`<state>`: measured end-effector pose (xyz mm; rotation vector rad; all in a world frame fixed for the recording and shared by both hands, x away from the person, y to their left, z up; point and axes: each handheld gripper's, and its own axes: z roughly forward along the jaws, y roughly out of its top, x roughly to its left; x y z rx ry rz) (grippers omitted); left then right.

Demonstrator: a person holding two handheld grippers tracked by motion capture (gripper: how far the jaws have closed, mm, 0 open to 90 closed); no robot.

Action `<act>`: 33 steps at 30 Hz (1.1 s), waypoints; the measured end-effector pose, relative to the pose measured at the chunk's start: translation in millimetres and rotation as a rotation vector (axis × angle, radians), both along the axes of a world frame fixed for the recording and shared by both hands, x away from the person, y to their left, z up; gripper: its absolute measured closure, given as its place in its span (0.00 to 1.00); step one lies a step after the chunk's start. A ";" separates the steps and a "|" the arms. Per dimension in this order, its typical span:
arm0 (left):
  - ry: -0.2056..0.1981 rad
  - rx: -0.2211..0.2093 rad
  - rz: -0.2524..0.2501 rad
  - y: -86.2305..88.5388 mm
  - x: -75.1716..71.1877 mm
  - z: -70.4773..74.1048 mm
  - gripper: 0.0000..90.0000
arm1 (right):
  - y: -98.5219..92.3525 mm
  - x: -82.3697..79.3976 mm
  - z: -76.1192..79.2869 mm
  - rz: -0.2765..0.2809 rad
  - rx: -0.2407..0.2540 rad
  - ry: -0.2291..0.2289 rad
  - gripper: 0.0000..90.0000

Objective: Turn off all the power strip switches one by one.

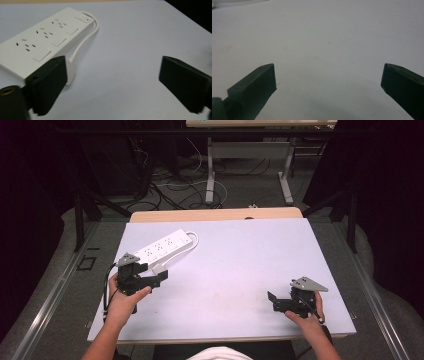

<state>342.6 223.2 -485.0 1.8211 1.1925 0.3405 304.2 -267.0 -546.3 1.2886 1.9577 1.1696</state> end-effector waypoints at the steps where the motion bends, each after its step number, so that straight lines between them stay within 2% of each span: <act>1: -0.001 0.013 -0.008 0.3 -2.6 -0.7 0.00 | 0.8 -0.3 -0.2 -0.005 0.002 -0.001 0.00; 4: -0.028 0.021 -0.008 -2.3 -11.5 -4.4 0.01 | 0.6 -0.4 -0.4 -0.005 0.000 -0.001 0.00; 9: -0.051 0.049 -0.035 -6.0 -22.0 -10.8 0.01 | -0.5 0.4 -0.7 -0.005 -0.002 -0.005 0.00; 13: -0.057 0.047 -0.044 -8.0 -27.0 -17.9 0.00 | 0.2 0.1 -0.4 0.000 0.001 0.005 0.00; 20: -0.042 0.033 -0.037 -8.0 -29.4 -35.4 0.00 | 0.3 1.0 -0.9 0.002 -0.006 0.003 0.00; 29: -0.045 0.009 -0.028 -7.2 -29.5 -49.4 0.01 | 1.4 3.7 -3.1 0.006 -0.006 0.013 0.00; 33: -0.032 0.016 -0.031 -8.3 -28.8 -54.3 0.01 | 2.3 2.4 -4.0 0.017 -0.019 0.015 0.00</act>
